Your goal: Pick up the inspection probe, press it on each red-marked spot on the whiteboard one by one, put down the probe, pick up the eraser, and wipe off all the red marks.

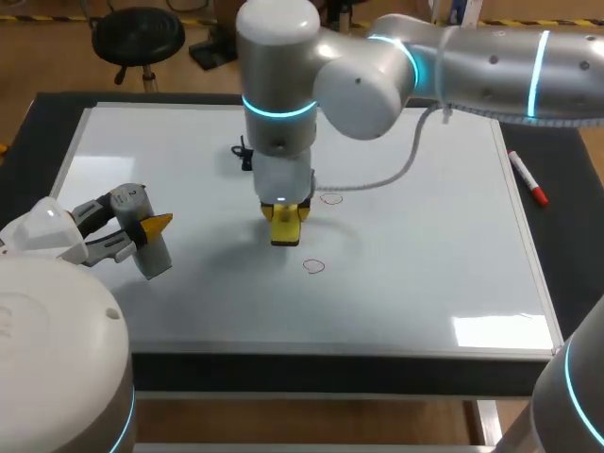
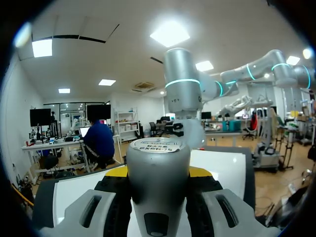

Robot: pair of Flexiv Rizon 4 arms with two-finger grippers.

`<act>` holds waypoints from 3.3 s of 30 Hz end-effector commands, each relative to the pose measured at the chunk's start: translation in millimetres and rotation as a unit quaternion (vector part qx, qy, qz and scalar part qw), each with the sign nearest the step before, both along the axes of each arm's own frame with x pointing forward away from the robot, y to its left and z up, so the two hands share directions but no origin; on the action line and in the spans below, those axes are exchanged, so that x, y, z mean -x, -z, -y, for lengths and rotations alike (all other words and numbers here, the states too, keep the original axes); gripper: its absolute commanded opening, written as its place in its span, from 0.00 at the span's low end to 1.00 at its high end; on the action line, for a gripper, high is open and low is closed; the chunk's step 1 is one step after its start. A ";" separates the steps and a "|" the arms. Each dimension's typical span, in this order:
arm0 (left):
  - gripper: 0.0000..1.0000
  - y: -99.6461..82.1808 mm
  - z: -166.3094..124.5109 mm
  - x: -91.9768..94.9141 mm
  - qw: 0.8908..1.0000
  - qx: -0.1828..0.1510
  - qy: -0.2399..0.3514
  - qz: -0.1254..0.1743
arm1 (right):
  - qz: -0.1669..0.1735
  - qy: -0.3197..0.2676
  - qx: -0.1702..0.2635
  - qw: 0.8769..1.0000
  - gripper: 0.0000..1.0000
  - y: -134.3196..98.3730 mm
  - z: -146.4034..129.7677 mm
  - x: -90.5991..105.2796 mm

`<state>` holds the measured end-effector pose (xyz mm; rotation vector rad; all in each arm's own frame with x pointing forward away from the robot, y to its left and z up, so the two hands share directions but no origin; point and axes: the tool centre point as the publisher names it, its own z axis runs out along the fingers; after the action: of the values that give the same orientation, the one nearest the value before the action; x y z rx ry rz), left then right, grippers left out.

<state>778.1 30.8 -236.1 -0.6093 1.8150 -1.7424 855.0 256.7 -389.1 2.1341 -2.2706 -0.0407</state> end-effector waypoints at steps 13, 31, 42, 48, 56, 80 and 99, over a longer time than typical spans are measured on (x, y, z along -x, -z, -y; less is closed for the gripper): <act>0.00 -0.4 0.4 0.4 1.000 0.000 -0.001 0.001 | -0.004 -0.040 -0.007 0.999 0.00 23.0 -35.8 -15.1; 0.00 -0.4 0.4 0.4 1.000 0.000 -0.001 0.001 | -0.013 -0.043 -0.021 0.999 0.00 36.3 -28.1 -16.6; 0.00 -0.4 0.4 0.4 1.000 0.000 -0.001 0.001 | -0.016 -0.015 -0.010 1.000 0.00 42.0 3.3 -11.2; 0.00 -0.4 0.4 0.4 1.000 0.000 -0.001 0.001 | -0.016 0.003 -0.004 1.000 0.00 42.0 19.5 -10.0; 0.00 -0.4 0.4 0.4 1.000 0.000 -0.001 0.001 | -0.009 0.013 -0.002 1.000 0.00 35.7 27.6 -13.0; 0.00 -0.4 0.4 0.4 1.000 0.000 -0.001 0.001 | 0.035 0.194 -0.010 0.980 0.00 -25.2 155.3 -70.8; 0.00 -0.4 0.4 0.4 1.000 0.000 -0.001 0.001 | 0.025 0.388 -0.003 0.921 0.00 -24.3 299.2 -56.5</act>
<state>777.8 31.0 -236.1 -0.6078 1.8162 -1.7437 929.5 -16.1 -364.7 1.0973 -2.9324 0.0350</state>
